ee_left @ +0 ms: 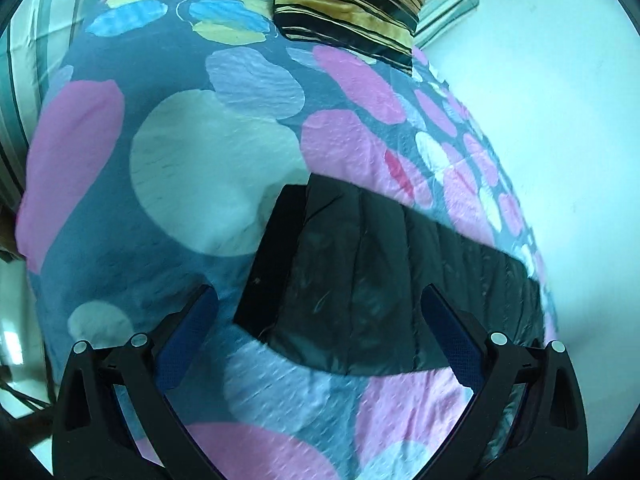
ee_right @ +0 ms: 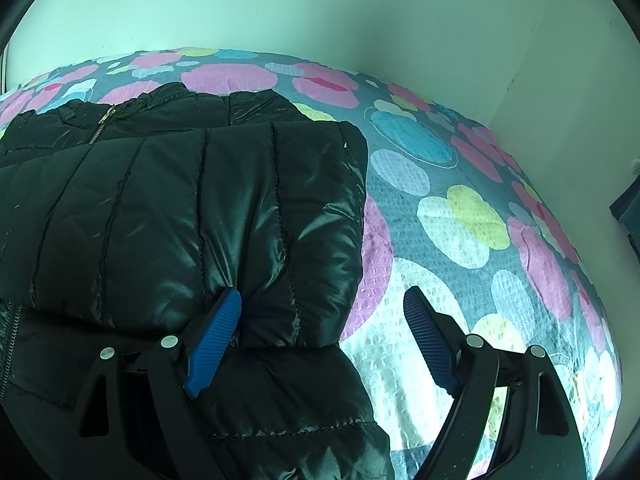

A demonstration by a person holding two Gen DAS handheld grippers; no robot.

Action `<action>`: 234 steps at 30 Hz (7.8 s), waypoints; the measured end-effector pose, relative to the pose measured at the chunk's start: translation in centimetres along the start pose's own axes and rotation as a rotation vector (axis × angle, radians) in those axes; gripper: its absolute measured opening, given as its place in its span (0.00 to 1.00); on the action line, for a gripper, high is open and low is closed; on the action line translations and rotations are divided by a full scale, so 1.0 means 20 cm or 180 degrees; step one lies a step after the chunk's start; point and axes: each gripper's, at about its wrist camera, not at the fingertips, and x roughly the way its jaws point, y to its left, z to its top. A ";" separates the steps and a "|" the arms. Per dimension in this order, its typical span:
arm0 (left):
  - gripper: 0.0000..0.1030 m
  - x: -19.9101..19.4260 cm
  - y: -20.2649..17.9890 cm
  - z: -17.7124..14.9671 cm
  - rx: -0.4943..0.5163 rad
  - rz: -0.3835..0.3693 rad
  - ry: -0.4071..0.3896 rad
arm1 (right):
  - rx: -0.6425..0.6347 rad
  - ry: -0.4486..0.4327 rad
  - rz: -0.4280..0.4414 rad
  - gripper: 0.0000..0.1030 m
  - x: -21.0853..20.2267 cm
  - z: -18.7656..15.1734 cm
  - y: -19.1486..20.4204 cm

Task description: Fold large clothes

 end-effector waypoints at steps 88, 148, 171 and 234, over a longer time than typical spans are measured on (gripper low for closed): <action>0.79 0.03 -1.90 -1.20 0.3406 0.0008 -0.0601 | 0.0101 -0.0072 0.0080 0.81 -0.01 0.00 -0.06; 0.80 0.74 -1.74 -0.94 0.3422 0.0607 -0.0006 | 0.0019 0.0254 0.0850 0.15 0.17 0.16 0.02; 0.78 0.62 -1.93 -1.08 0.3558 0.0280 -0.0092 | -0.0065 0.0026 0.1234 0.26 -0.02 0.31 0.21; 0.87 -0.24 -0.69 -1.19 0.2763 -0.0327 0.0758 | 0.0044 0.0231 0.1395 0.66 -0.66 -0.77 -0.47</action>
